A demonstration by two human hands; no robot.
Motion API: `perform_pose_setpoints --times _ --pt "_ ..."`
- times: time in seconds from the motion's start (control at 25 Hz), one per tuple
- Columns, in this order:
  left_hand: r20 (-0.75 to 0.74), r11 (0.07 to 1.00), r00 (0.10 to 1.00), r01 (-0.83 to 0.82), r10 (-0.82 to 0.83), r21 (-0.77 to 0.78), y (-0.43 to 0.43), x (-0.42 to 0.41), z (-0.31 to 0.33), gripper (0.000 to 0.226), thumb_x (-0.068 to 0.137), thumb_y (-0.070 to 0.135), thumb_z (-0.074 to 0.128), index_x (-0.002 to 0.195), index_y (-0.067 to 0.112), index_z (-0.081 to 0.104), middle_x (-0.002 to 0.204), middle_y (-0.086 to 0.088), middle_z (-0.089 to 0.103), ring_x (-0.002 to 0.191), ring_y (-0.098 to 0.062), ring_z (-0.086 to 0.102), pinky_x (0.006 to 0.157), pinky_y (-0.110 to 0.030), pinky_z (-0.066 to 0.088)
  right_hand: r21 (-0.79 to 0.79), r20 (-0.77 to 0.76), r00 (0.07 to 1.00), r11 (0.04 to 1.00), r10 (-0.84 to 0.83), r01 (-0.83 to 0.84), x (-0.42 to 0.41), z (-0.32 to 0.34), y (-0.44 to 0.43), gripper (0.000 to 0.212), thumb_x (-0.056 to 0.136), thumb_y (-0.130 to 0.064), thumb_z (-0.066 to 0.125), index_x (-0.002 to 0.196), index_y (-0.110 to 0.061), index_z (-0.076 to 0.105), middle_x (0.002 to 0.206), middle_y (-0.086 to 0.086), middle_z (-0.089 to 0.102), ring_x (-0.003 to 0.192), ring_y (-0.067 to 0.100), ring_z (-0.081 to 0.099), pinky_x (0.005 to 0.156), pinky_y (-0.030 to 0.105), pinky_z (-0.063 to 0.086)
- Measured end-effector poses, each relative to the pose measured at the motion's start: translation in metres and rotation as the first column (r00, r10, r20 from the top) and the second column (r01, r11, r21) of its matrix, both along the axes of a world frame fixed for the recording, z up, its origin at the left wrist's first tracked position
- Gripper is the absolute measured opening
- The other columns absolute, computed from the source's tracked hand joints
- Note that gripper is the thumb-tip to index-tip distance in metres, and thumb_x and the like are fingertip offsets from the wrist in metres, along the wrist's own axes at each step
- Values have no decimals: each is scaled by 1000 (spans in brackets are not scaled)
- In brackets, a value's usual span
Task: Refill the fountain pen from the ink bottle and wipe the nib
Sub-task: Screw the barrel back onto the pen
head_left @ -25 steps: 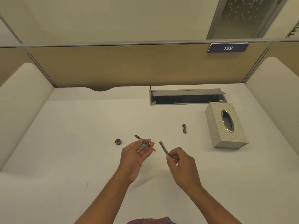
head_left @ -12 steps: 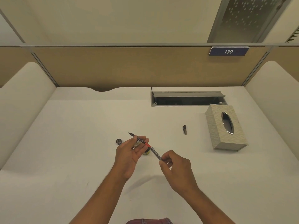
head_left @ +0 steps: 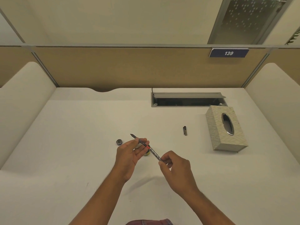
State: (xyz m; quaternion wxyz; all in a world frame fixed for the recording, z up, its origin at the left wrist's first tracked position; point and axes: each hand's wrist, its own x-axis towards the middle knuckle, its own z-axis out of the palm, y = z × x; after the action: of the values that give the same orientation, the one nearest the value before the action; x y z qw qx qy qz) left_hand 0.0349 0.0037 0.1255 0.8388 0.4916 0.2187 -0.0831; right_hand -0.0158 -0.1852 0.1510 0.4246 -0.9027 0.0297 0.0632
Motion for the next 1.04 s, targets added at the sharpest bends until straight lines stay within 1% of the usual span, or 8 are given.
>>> perform_pose_setpoints --times 0.24,0.4,0.56,0.64,0.76,0.84,0.96,1.04 --pt "7 999 1000 28 -28 34 -4 -2 -1 32 112 13 55 124 -11 72 127 -23 79 120 -33 78 103 -45 59 -15 25 1000 1000 7 -7 3 -2 0 5 96 -36 65 92 -37 62 87 -19 70 85 6 66 89 38 53" --pt "17 998 998 58 -58 28 -9 -4 -2 31 112 13 55 122 -10 74 127 -22 79 122 -33 77 105 -45 60 153 -31 998 987 -55 59 7 0 1 5 99 -26 63 99 -29 67 85 -10 77 80 4 68 67 19 52" --pt "16 995 995 94 -94 34 -16 -6 -1 31 112 13 55 119 -9 75 125 -21 80 120 -31 78 107 -46 59 312 -115 991 945 -71 104 11 5 2 11 104 -24 57 102 -21 67 85 -3 80 73 3 70 65 13 52" --pt "15 995 995 94 -95 38 -19 -6 -1 30 112 12 56 121 -10 74 125 -20 81 119 -30 79 104 -43 61 338 -134 989 935 -61 103 12 8 3 7 99 -28 66 98 -21 66 84 -1 79 73 7 70 65 16 53" --pt "11 996 996 87 -87 30 -20 -5 -2 30 111 11 56 123 -11 72 125 -21 80 119 -31 79 104 -44 61 287 -145 988 953 -54 94 12 7 4 11 91 -28 76 94 -25 66 81 -2 77 74 13 69 68 20 54" --pt "16 995 995 98 -98 20 -20 -5 -1 30 112 11 55 121 -10 74 125 -22 80 120 -31 78 107 -46 59 315 -172 984 943 -50 103 13 7 4 2 95 -24 70 94 -23 68 82 -3 80 75 12 71 72 24 57" --pt "30 994 993 113 -113 9 -19 -4 0 31 112 12 55 117 -9 77 126 -24 79 122 -32 77 106 -45 59 361 -238 970 924 -38 125 13 10 3 17 103 -25 56 97 -19 70 84 -2 81 71 10 71 66 17 52" --pt "36 993 992 121 -121 12 -19 -4 1 31 111 13 55 115 -7 78 126 -24 79 122 -32 77 105 -43 60 379 -268 963 914 -40 144 13 13 3 18 104 -28 55 101 -19 70 84 -1 81 70 10 71 67 19 50"
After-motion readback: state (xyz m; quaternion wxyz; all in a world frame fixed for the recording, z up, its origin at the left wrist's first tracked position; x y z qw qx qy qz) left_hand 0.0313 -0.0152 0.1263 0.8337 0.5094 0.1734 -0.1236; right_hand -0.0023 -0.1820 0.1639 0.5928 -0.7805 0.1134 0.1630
